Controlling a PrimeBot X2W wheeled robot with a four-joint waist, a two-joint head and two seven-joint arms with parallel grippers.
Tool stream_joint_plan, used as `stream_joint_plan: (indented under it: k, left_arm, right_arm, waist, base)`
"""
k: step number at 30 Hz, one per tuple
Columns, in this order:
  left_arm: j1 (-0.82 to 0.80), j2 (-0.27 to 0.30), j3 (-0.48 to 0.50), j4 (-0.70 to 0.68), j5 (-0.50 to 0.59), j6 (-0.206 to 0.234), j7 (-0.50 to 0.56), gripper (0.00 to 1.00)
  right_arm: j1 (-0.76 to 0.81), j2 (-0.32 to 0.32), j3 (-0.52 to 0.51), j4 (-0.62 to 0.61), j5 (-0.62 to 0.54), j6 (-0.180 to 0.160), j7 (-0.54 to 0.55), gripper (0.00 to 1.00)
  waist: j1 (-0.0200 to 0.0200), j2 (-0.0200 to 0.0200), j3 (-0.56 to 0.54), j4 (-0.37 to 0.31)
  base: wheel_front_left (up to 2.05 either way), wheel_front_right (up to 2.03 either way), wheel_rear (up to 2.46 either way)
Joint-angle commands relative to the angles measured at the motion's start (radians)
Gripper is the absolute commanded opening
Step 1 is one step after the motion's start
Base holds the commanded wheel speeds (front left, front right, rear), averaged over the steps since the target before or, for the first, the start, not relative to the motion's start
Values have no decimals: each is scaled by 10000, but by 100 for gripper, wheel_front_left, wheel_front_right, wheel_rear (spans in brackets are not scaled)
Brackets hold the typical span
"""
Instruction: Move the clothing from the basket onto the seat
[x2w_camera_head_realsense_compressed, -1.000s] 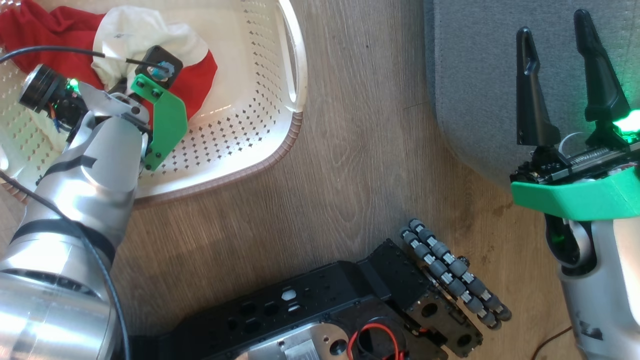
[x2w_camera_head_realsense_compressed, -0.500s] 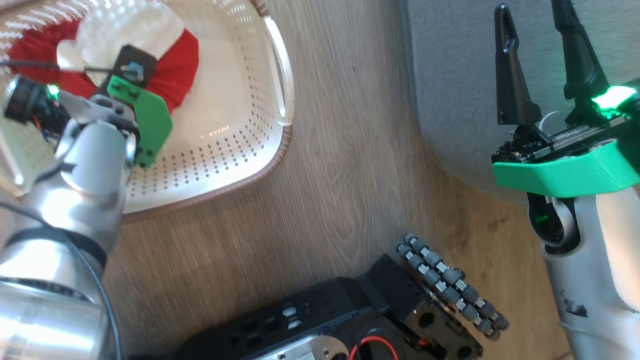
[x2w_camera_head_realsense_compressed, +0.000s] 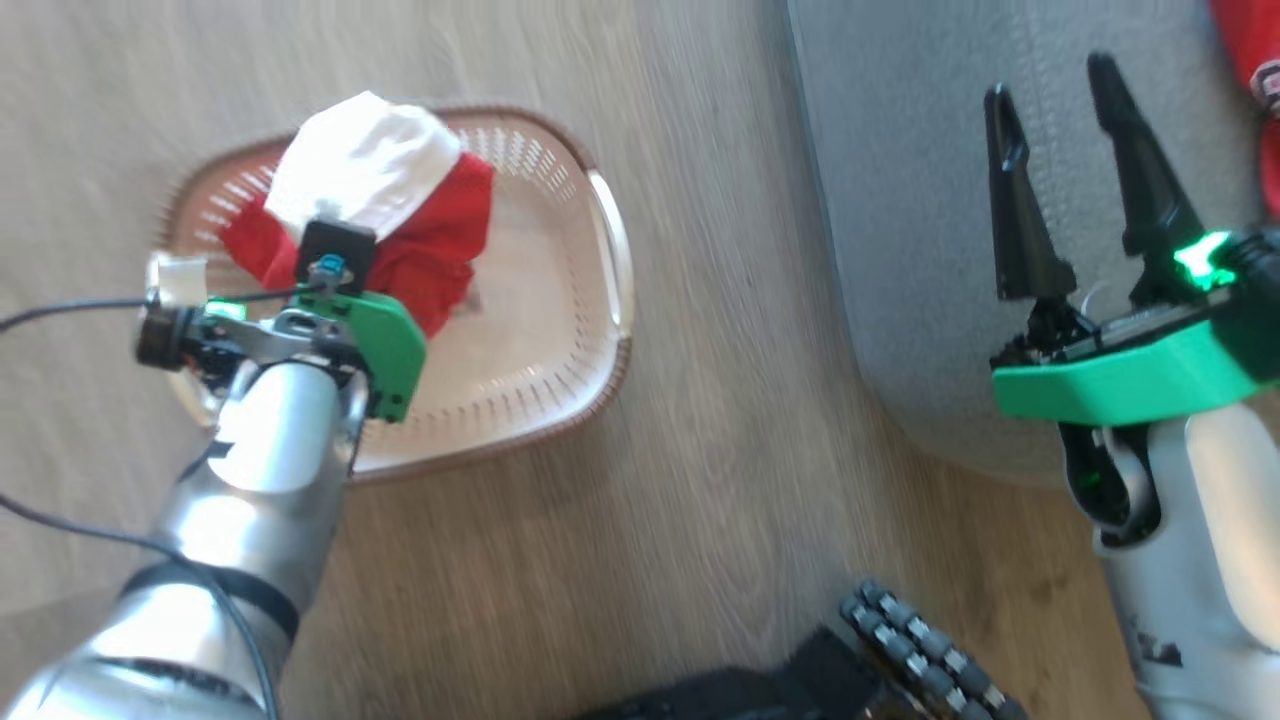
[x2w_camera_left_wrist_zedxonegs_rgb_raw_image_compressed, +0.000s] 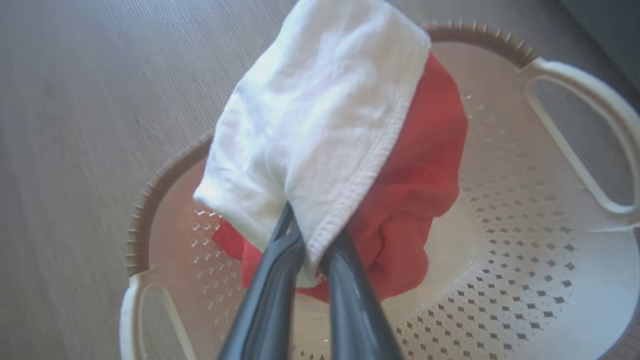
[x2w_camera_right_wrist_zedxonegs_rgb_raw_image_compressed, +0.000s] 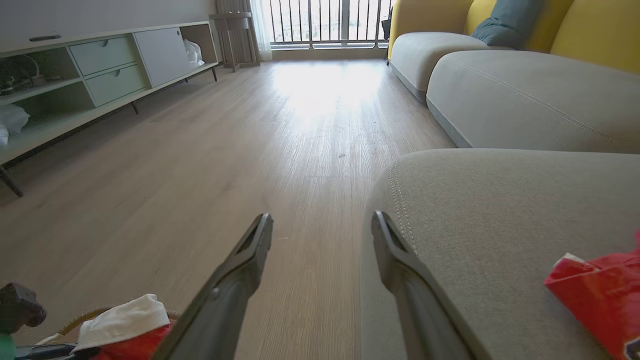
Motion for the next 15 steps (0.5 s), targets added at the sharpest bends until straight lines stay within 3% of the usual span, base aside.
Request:
stream_joint_plan:
  k: [1, 2, 15]
  left_arm:
    - [533, 118, 273, -1033, -98, 106, -134, 0]
    - [533, 118, 273, -1033, -98, 106, -134, 0]
    - [2889, 172, 1306, -6912, -23, 261, -140, 0]
  right_arm:
    - [475, -259, 165, -189, -1, -2, 8, 100]
    - [475, -259, 165, -189, -1, -2, 8, 100]
    - [1283, -513, 135, 204, 60, -2, 8, 100]
  waist:
    - [1, -1, -1129, 568]
    - [1, -1, -1129, 568]
    - [1, -1, -3544, 1580]
  base:
    - [0, 0, 0]
    - [0, 0, 0]
    - [0, 0, 0]
